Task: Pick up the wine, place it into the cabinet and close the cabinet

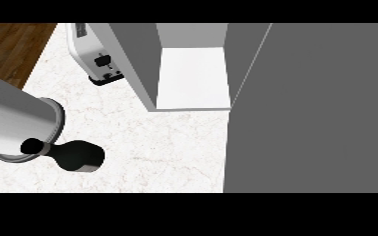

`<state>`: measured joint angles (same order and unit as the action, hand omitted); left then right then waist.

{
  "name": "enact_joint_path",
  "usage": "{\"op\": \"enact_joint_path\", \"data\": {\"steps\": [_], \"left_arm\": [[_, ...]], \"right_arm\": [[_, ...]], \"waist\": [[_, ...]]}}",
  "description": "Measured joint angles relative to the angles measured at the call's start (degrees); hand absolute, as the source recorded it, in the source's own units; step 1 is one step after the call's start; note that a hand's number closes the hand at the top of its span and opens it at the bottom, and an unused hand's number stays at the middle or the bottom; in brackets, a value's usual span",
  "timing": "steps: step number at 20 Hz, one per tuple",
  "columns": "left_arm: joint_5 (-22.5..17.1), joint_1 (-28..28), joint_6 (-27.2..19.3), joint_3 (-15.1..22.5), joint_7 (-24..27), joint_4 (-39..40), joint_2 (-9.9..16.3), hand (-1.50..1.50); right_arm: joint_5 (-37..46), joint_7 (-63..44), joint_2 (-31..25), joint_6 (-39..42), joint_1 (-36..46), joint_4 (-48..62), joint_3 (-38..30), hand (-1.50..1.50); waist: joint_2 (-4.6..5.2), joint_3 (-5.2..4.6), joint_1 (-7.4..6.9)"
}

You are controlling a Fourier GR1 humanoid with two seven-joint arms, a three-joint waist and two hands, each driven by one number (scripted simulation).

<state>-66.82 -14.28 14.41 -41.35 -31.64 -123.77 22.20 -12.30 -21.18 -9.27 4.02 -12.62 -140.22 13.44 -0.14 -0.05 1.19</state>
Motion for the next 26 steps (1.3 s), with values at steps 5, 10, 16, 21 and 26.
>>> {"op": "enact_joint_path", "data": {"steps": [5, 10, 16, 21, 26], "left_arm": [[8.3, 2.6, 4.8, 3.7, 3.5, 6.5, -2.4, -1.50], [16.0, 5.4, 8.5, 7.6, 6.7, 13.3, -4.5, -1.50], [27.1, 8.8, 11.3, 8.5, 15.2, 21.6, -6.7, -1.50], [35.9, 9.7, 13.2, 9.0, 23.7, 24.9, -9.0, -1.50], [40.3, 10.4, 15.6, 9.4, 29.2, 28.7, -9.3, -1.50]], "right_arm": [[-0.1, 1.1, 0.1, 1.4, -0.6, 0.3, -1.1, -1.50], [-0.1, 3.8, 0.6, 3.2, -3.3, 0.5, -1.1, -1.50], [-0.4, 4.5, 1.0, 4.3, -4.1, 0.7, -1.4, -1.50], [-0.4, 6.3, 1.4, 5.4, -5.1, 1.1, -1.2, -1.50], [-0.5, 7.7, 1.4, 6.9, -5.8, 1.5, -1.5, -1.50]], "waist": [[0.09, 0.01, 0.21], [0.10, 0.02, 0.32], [-0.07, 0.28, 0.21], [-0.41, 0.86, 0.05], [-0.64, 1.33, 0.18]]}}
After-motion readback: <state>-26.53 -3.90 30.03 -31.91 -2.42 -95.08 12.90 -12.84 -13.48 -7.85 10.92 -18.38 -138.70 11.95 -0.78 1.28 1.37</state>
